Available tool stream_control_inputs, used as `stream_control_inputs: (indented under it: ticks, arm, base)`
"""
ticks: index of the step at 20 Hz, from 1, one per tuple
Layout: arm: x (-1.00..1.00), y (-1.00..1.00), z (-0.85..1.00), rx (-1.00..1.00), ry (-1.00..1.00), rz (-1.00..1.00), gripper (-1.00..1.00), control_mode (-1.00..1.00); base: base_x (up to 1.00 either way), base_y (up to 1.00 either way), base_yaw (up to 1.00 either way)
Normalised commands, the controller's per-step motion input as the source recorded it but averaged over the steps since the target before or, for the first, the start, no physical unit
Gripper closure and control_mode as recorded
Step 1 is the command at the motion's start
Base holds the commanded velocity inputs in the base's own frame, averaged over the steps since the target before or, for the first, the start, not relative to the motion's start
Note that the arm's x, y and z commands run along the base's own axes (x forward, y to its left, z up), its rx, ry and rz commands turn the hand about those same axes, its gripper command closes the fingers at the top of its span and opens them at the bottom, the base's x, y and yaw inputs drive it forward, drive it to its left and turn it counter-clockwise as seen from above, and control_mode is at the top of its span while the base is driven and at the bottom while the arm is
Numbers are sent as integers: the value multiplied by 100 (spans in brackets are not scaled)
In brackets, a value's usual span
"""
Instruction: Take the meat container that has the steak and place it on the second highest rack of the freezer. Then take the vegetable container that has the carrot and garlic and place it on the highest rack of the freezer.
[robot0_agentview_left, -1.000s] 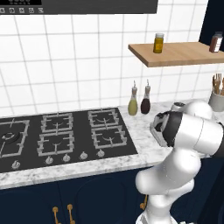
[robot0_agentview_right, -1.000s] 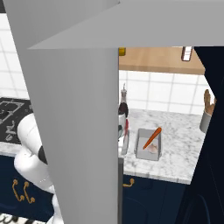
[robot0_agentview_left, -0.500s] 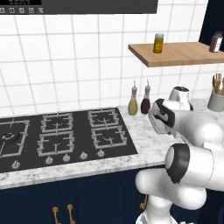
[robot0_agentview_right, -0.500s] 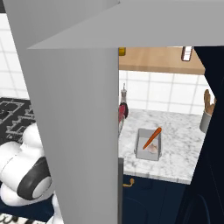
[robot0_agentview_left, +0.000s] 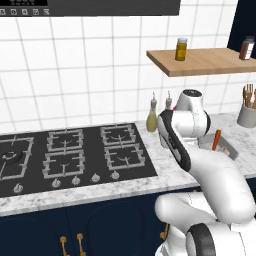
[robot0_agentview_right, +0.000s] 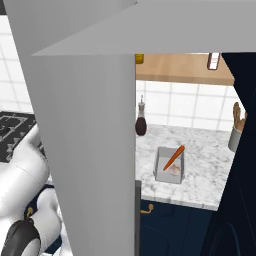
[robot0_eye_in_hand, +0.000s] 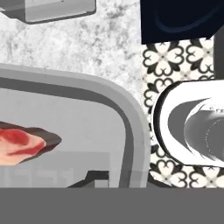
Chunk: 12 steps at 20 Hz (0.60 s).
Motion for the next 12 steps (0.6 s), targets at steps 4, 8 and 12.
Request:
stream_control_inputs:
  ticks: [4,8,12]
  arm:
    - [-53,44,67,0,-4,0,100,-100]
    - [-51,4,56,0,0,17,100,-100]
    - [-43,-1,56,0,0,17,100,-100]
  base:
    - [0,0,0]
    - [0,0,0]
    - [0,0,0]
